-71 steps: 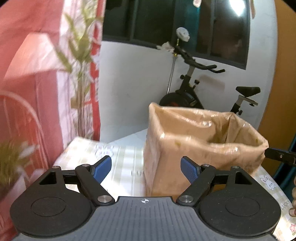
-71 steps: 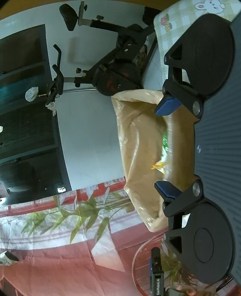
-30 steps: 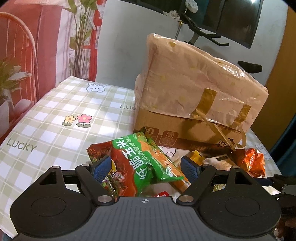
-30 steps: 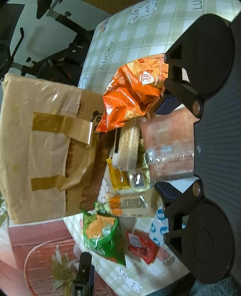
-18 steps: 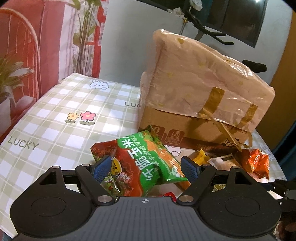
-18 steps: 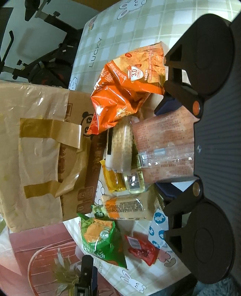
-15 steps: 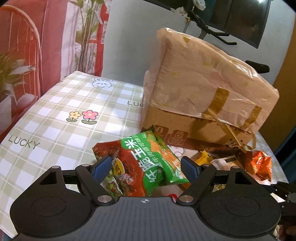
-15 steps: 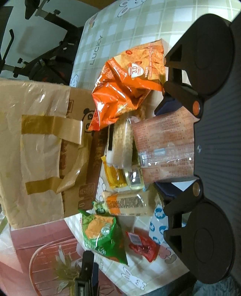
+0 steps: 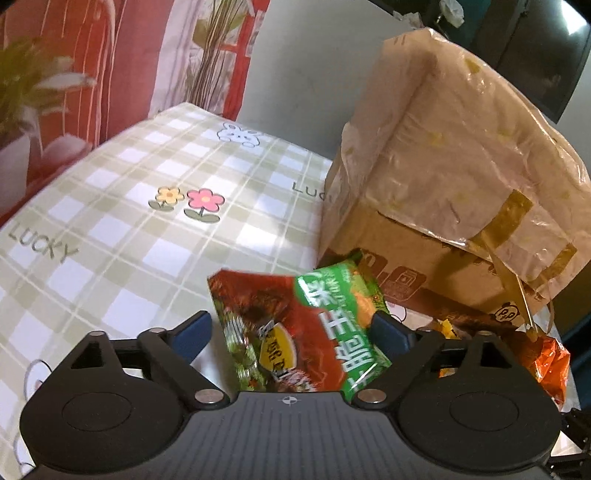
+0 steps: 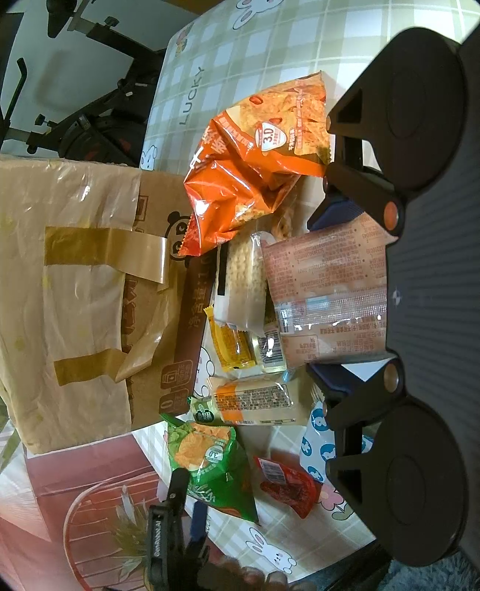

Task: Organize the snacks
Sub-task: 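Grasp the red-and-green chip bag with left while right grasps pink-wrapped pastry, then carry both held snacks over the box and open both grippers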

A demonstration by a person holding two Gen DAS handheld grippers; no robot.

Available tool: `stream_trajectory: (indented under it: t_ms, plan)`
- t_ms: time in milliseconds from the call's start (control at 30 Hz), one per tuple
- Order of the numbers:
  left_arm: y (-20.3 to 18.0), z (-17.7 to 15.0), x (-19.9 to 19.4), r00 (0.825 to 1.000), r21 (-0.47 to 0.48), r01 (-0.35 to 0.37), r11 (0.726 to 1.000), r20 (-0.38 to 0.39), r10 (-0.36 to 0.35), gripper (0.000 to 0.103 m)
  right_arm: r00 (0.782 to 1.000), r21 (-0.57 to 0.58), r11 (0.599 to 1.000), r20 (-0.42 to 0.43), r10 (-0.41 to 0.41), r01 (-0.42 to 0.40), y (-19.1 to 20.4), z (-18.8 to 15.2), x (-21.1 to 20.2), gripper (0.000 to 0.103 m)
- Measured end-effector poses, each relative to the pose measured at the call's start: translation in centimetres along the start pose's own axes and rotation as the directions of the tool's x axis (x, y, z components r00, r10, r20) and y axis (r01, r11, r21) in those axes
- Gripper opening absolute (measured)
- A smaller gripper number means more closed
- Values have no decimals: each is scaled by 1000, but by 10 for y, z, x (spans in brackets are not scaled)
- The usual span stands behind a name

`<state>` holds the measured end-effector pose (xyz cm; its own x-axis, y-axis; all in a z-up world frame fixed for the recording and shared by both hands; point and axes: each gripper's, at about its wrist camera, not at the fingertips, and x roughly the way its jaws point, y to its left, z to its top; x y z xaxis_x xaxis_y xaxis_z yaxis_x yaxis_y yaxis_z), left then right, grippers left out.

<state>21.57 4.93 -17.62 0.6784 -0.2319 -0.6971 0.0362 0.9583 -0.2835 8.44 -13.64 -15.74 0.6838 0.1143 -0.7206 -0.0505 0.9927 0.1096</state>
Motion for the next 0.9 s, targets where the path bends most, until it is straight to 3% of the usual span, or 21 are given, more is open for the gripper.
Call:
stream_trajectory:
  t_ms: [333, 433, 467, 600, 900]
  plan:
    - [0, -7, 11, 996, -54, 85, 995, -29, -87, 101, 1000, -6, 1000, -1, 1, -1, 1, 0, 3, 77]
    - [-3, -10, 9, 992, -33, 122, 992, -16, -123, 83, 1000, -7, 1000, -1, 2, -2, 1, -1, 3, 77]
    - [-5, -10, 6, 990, -20, 143, 990, -7, -143, 70, 1000, -6, 1000, -1, 2, -2, 1, -1, 3, 77]
    - [-14, -12, -3, 994, 30, 110, 993, 2, -110, 67, 1000, -6, 1000, -2, 3, -3, 0, 0, 3, 76]
    - [-8, -3, -36, 991, 31, 109, 994, 73, -111, 66, 999, 2, 1000, 29, 30, -30, 1, 2, -7, 76]
